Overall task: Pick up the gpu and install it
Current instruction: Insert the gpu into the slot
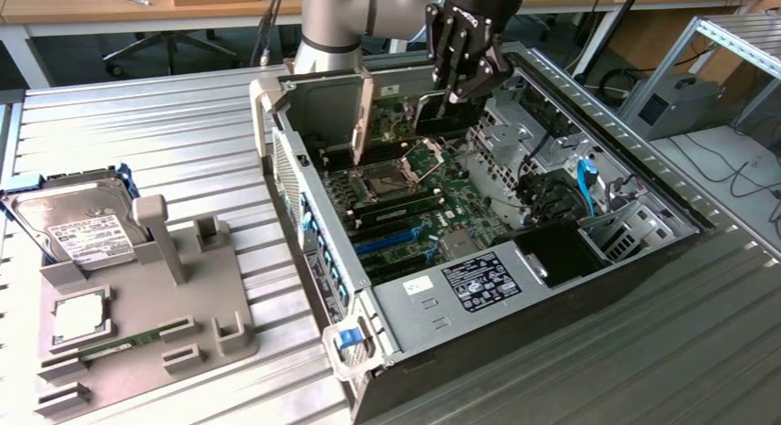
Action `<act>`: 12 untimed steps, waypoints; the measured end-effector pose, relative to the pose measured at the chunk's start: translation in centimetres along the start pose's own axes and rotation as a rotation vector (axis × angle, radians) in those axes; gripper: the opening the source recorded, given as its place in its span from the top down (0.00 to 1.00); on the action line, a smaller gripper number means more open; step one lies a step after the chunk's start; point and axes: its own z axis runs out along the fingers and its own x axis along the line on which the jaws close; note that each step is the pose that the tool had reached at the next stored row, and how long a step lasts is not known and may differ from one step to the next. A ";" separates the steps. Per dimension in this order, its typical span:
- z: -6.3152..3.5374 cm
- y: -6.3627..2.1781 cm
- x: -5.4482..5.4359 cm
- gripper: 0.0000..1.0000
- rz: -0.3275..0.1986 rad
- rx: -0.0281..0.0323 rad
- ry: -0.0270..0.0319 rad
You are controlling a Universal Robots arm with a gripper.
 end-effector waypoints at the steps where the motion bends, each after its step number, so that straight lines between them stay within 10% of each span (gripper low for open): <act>1: 0.18 0.02 0.0 0.73 0.000 -0.0001 0.0001; 12: 1.52 0.03 0.0 0.73 0.000 -0.0001 0.0002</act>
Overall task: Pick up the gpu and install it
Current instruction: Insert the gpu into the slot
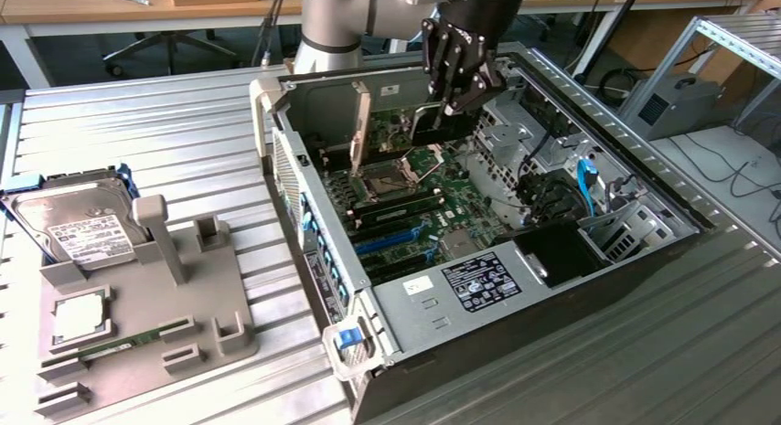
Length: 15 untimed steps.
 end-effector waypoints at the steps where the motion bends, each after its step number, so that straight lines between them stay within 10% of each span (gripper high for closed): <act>1: 0.01 0.00 0.0 0.73 0.000 0.0000 0.0001; 15: 0.00 -0.01 0.9 0.73 0.000 0.0001 -0.0001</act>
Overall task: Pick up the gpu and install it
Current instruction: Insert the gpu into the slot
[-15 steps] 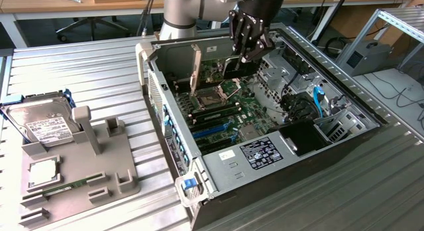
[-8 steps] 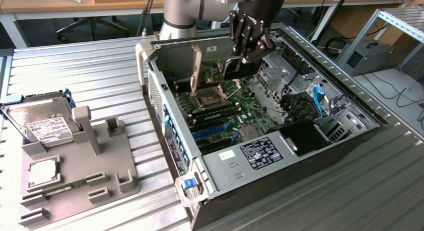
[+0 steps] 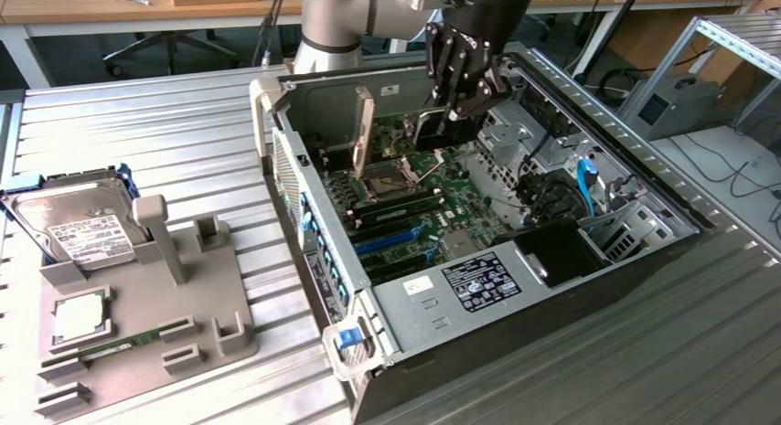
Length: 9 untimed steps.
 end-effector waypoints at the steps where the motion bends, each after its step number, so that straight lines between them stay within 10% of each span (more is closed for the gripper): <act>1: 0.00 0.00 0.0 0.73 0.000 0.0000 0.0001; 9: 0.79 -0.01 0.0 0.73 0.000 0.0000 0.0000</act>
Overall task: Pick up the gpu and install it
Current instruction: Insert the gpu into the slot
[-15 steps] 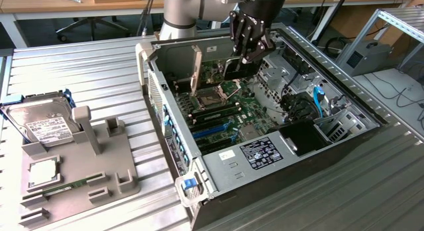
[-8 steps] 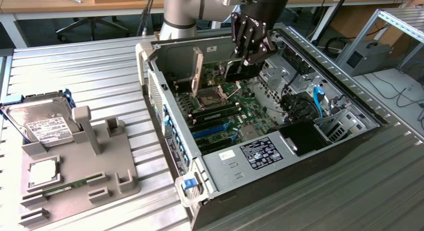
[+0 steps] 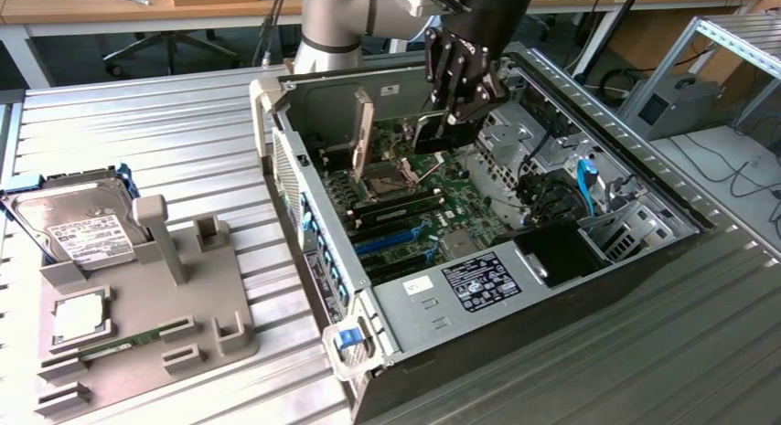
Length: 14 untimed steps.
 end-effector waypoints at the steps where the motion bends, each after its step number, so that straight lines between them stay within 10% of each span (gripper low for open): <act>1: 0.09 0.00 0.0 0.73 0.000 0.0000 0.0001; 14: 1.95 -0.04 0.0 0.73 0.000 0.0000 0.0000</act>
